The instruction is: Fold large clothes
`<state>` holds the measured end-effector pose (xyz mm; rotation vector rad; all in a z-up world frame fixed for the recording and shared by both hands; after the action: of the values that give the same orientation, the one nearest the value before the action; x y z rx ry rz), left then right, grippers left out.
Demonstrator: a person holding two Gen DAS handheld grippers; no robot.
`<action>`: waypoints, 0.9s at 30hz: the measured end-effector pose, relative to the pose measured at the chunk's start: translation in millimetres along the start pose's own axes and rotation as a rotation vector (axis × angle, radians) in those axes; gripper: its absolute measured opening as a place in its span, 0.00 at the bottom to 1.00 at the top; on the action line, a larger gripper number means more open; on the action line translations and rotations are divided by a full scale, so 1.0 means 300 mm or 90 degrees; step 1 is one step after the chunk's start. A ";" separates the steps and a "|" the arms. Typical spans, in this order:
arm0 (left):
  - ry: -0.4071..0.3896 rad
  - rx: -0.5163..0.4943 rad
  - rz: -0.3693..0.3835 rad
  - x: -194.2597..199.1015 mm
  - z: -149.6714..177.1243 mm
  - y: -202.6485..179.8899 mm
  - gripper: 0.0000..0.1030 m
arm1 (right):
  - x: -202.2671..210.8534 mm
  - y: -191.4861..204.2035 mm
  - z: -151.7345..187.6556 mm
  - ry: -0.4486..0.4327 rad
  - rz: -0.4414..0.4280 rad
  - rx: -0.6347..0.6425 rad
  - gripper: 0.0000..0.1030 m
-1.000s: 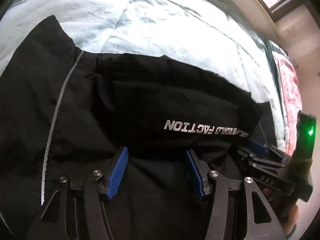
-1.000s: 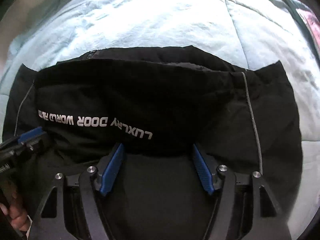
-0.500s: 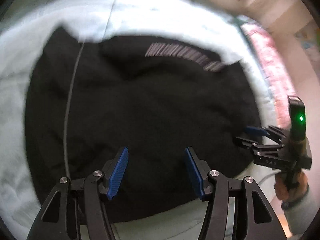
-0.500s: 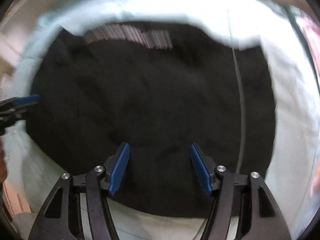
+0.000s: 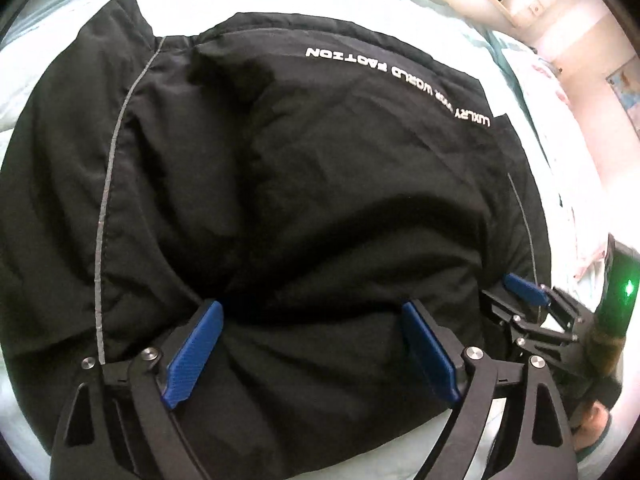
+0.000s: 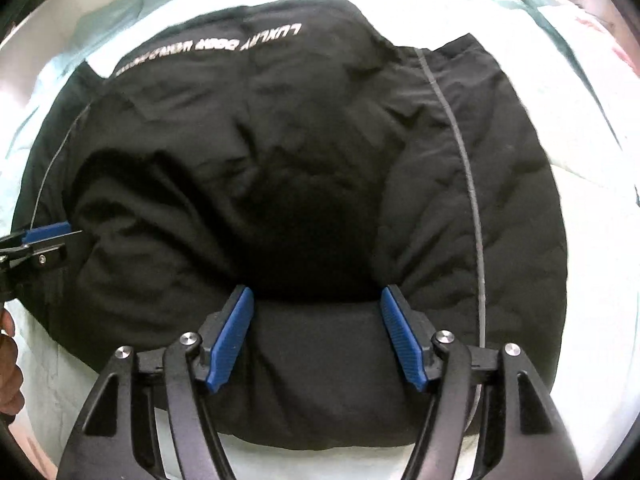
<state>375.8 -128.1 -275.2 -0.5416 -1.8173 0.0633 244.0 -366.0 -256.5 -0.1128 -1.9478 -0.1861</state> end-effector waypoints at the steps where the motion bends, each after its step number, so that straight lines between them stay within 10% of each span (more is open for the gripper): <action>1: -0.001 0.003 0.007 0.025 0.010 0.010 0.88 | 0.010 0.004 0.011 -0.005 0.001 -0.007 0.68; 7: -0.033 0.030 0.018 0.211 0.024 0.074 0.88 | 0.097 -0.008 0.089 0.057 -0.036 -0.020 0.69; 17: -0.136 0.045 -0.055 0.588 -0.032 0.391 0.89 | 0.392 -0.237 -0.126 -0.047 0.003 -0.070 0.70; 27: -0.088 0.060 -0.018 0.484 -0.112 0.519 0.89 | 0.313 -0.381 -0.274 -0.054 -0.071 -0.152 0.70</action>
<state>427.0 59.9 -183.4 -0.4533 -1.9447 0.1697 264.5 -494.3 -148.0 -0.1706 -2.0122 -0.4946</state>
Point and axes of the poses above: each gripper's, at about its wrist camera, not at the fingertips, and x roughly against the way its jaws point, y to its left, z to its underside, the point moved 9 cm from there along -x, roughly the way its jaws point, and after that the axes turned 4 degrees about -x, right-handed, at the moved point
